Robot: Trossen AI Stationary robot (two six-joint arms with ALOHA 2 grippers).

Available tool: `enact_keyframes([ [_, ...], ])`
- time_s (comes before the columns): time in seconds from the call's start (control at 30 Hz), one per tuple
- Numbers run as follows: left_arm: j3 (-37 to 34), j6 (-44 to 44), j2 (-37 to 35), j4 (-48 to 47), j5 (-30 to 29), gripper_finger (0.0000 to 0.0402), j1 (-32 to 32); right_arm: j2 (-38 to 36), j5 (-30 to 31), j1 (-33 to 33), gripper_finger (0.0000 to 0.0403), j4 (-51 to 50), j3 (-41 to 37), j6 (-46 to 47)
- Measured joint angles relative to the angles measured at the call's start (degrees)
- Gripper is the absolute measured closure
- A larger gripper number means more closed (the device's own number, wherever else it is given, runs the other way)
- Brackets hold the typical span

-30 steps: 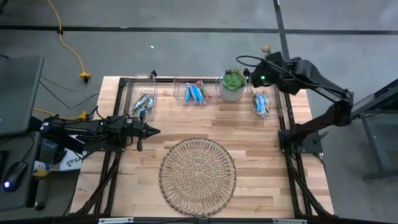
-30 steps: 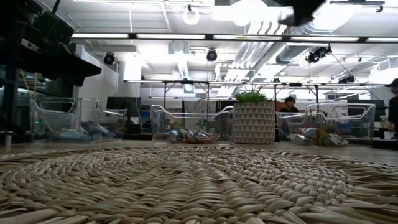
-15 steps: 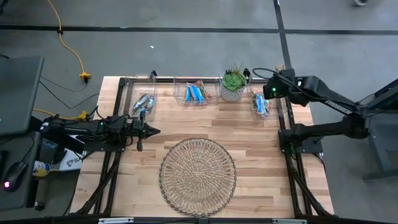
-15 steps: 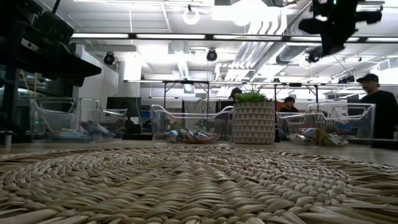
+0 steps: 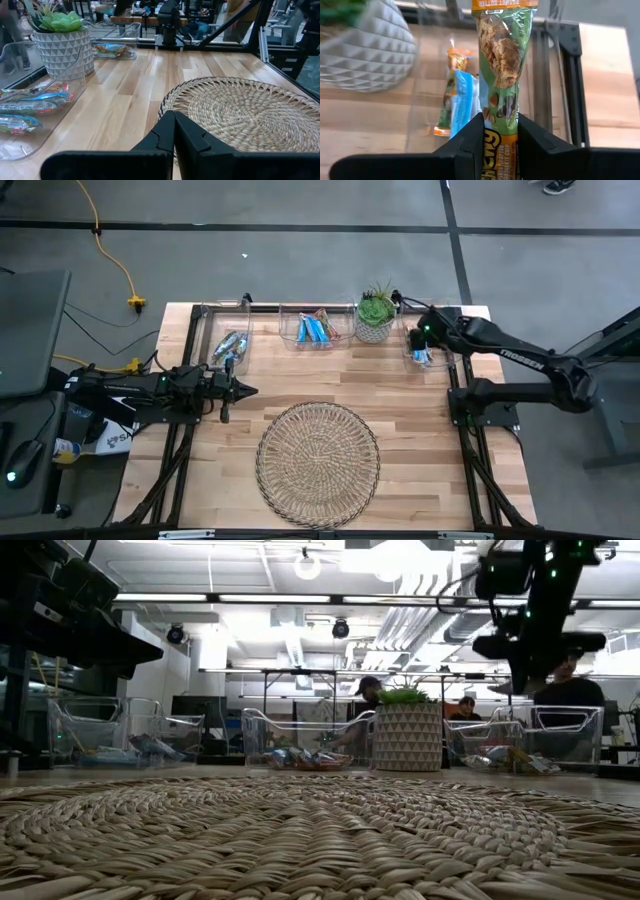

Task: Pick and place Granola Bars by type
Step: Put the yellow granola bar into the right transparent bin

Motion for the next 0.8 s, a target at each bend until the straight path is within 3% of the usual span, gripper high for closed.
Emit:
enact_keyframes([
  [0.4, 0.0, 0.0, 0.0, 0.0, 0.0, 0.0400, 0.0, 0.1, -11.2, -13.1, 0.0325, 17.2, -8.7, -4.1],
  [0.8, 0.0, 0.0, 0.0, 0.0, 0.0, 0.0400, 0.0, 6.7, -18.0, -17.8, 0.0325, 19.5, -9.1, -11.1],
])
